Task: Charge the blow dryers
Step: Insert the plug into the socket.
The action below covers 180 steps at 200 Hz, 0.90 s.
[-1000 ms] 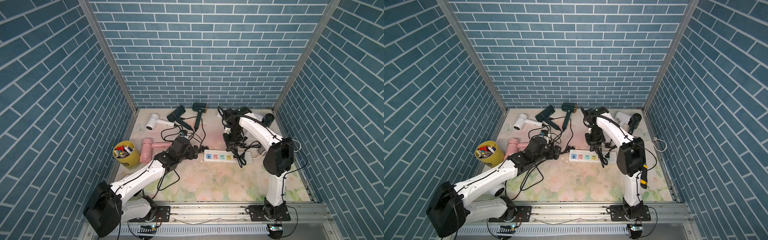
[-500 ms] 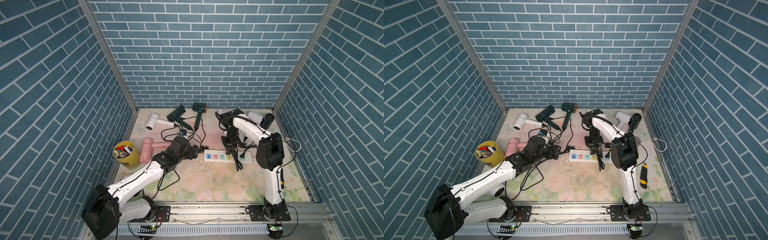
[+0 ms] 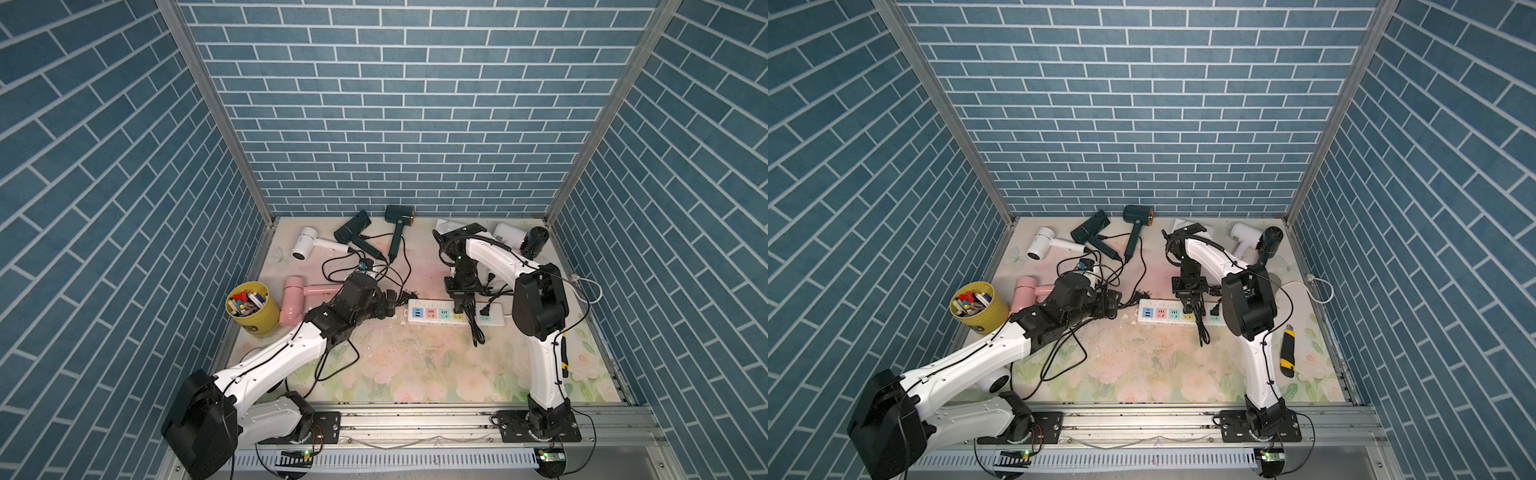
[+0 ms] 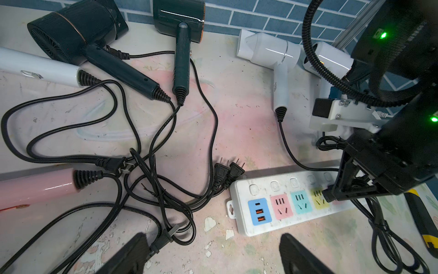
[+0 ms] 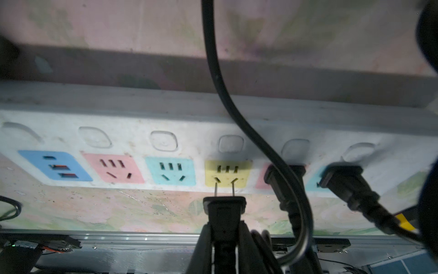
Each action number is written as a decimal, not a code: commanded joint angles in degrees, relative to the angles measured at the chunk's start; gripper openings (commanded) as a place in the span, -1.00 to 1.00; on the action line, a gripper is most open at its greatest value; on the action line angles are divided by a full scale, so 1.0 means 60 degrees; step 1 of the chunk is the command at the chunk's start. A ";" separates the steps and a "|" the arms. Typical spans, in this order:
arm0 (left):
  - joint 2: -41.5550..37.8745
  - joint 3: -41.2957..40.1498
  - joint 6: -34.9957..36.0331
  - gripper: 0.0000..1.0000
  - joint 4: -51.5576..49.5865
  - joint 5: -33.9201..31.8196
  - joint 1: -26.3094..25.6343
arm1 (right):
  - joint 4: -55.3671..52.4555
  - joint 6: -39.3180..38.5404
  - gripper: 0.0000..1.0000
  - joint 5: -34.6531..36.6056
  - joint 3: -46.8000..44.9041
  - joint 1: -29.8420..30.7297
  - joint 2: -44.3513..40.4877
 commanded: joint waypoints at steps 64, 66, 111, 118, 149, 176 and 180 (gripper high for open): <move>-0.0169 -0.0040 0.0128 0.83 -0.0013 -0.0041 0.0032 | 0.0431 0.0711 -1.00 -0.0378 -0.0347 -0.0109 0.0389; -0.0176 -0.0039 0.0128 0.82 -0.0013 -0.0043 0.0033 | 0.0440 0.0716 -1.00 -0.0386 -0.0362 -0.0105 0.0389; -0.0232 -0.0036 0.0128 0.83 -0.0028 -0.0029 0.0033 | 0.0537 0.0754 -1.00 -0.0596 -0.0579 -0.0046 0.0328; -0.0252 -0.0031 0.0132 0.83 -0.0026 -0.0025 0.0034 | 0.0533 0.0776 -1.00 -0.0599 -0.0590 -0.0024 0.0289; -0.0290 -0.0057 0.0128 0.82 -0.0021 -0.0026 0.0033 | 0.0598 0.0878 -1.00 -0.0557 -0.0564 -0.0001 0.0326; -0.0351 -0.0079 0.0128 0.82 -0.0028 -0.0036 0.0034 | 0.0790 0.0992 -1.00 -0.0572 -0.0540 -0.0001 0.0389; -0.0349 -0.0074 0.0128 0.82 -0.0020 -0.0027 0.0034 | 0.0844 0.1021 -1.00 -0.0609 -0.0541 -0.0009 0.0389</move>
